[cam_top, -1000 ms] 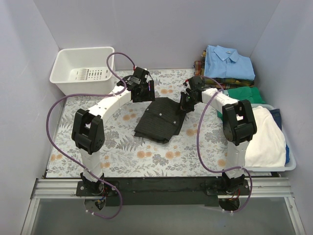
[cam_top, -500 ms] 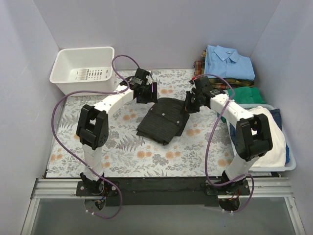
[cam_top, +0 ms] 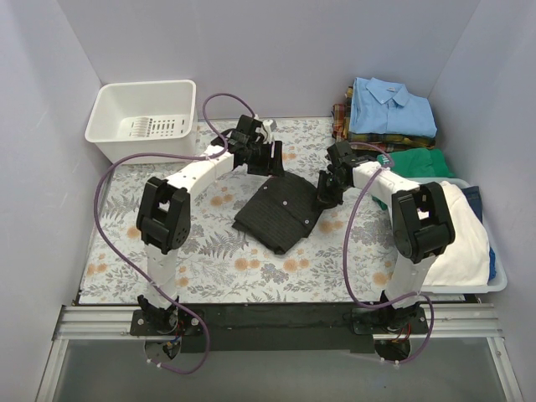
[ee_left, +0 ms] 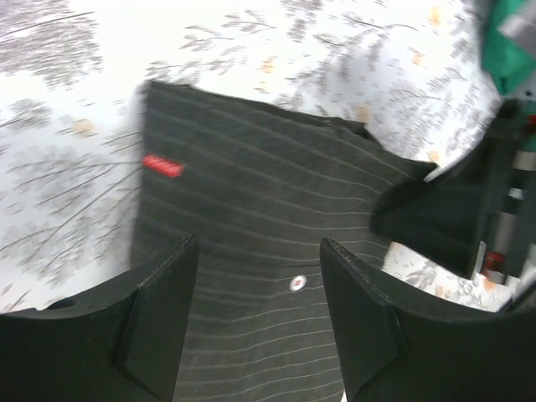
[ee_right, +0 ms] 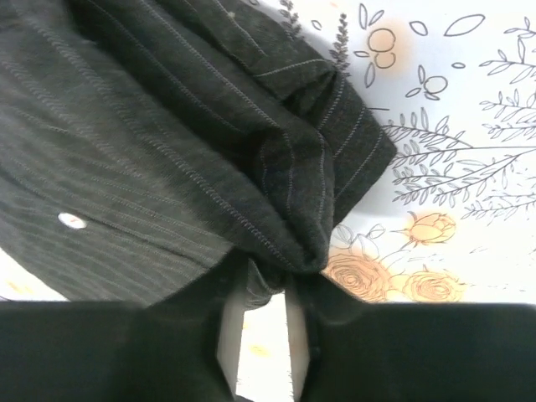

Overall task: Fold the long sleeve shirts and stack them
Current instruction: Fold the shirt

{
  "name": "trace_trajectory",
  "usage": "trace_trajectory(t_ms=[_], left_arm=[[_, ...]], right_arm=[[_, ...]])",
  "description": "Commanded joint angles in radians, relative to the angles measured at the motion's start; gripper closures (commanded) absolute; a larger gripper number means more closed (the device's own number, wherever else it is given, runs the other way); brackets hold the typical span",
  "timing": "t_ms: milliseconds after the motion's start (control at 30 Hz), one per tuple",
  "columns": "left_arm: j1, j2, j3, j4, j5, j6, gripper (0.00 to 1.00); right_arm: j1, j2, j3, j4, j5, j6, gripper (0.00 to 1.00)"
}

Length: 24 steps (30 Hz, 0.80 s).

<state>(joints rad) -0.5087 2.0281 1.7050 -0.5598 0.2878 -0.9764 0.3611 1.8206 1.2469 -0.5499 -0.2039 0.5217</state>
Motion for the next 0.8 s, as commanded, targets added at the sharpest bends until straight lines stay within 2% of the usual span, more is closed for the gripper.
trace_trajectory(t_ms=[0,67,167,300,500,600,700,767], left_arm=[[-0.054,0.037,0.045,0.029,0.108,0.035,0.42],[-0.065,0.063,0.047,0.031,0.117,0.036,0.42],[-0.079,0.101,0.045,0.032,0.113,0.028,0.42],[-0.083,0.149,0.035,0.021,0.070,-0.002,0.42],[-0.085,0.224,0.012,-0.021,-0.106,-0.031,0.42],[-0.083,0.271,0.044,-0.069,-0.212,-0.060,0.42],[-0.080,0.278,0.073,-0.066,-0.223,-0.062,0.43],[-0.080,0.224,0.061,-0.034,-0.211,-0.053,0.43]], right_arm=[[-0.007,0.017,0.042,-0.054,0.018,0.003,0.62],[-0.007,-0.010,0.046,-0.059,0.040,0.004,0.54],[-0.007,-0.059,0.055,-0.064,0.078,0.001,0.52],[-0.007,-0.124,0.068,-0.084,0.138,-0.006,0.52],[-0.005,-0.228,0.066,-0.079,0.198,-0.031,0.52],[-0.005,-0.236,0.086,-0.076,0.198,-0.072,0.52],[-0.005,-0.208,0.129,-0.076,0.198,-0.098,0.52],[-0.005,-0.164,0.169,-0.081,0.169,-0.129,0.52]])
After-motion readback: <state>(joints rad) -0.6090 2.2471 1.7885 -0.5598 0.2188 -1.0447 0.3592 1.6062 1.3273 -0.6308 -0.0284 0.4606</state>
